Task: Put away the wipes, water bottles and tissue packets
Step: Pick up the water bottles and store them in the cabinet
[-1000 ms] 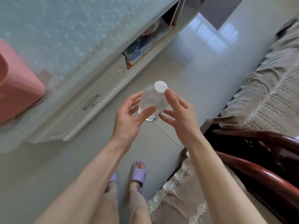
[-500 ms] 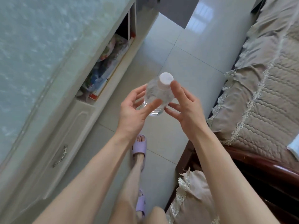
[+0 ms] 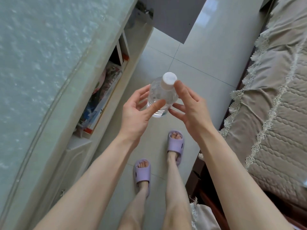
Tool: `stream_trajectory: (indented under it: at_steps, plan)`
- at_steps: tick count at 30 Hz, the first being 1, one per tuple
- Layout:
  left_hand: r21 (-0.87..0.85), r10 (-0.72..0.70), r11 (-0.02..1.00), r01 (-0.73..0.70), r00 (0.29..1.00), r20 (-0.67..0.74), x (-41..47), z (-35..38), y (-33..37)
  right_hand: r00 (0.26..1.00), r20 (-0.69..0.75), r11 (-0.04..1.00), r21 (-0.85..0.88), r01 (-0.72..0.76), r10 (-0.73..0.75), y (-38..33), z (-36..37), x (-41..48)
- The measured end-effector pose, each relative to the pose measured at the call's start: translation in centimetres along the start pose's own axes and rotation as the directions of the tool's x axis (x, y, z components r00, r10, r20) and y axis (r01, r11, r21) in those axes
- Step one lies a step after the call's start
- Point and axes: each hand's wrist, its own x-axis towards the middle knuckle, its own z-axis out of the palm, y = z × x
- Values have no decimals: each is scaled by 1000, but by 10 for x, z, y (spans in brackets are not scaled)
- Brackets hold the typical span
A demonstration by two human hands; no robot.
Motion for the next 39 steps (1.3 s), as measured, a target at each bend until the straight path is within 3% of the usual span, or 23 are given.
stream_trajectory:
  at_steps: [6, 13, 21, 32, 39]
  plan:
    - [-8, -11, 1000, 10, 1000, -28, 56, 23, 20, 1000, 23, 1000, -13, -13, 13, -34, -6, 60]
    - [-12, -25, 1000, 24, 990, -140, 149, 55, 31, 982, 150, 990, -107, -96, 112, -78, -17, 165]
    - [-130, -41, 991, 11, 973, -229, 239, 66, 19, 958, 236, 971, -212, -112, 162, -97, -10, 265]
    - [-186, 22, 979, -86, 946, -324, 354, 47, -39, 958, 276, 970, -245, -5, 75, -62, 21, 385]
    - [-143, 150, 966, -217, 914, -376, 407, 29, -69, 930, 368, 952, -289, 105, 9, -49, 44, 442]
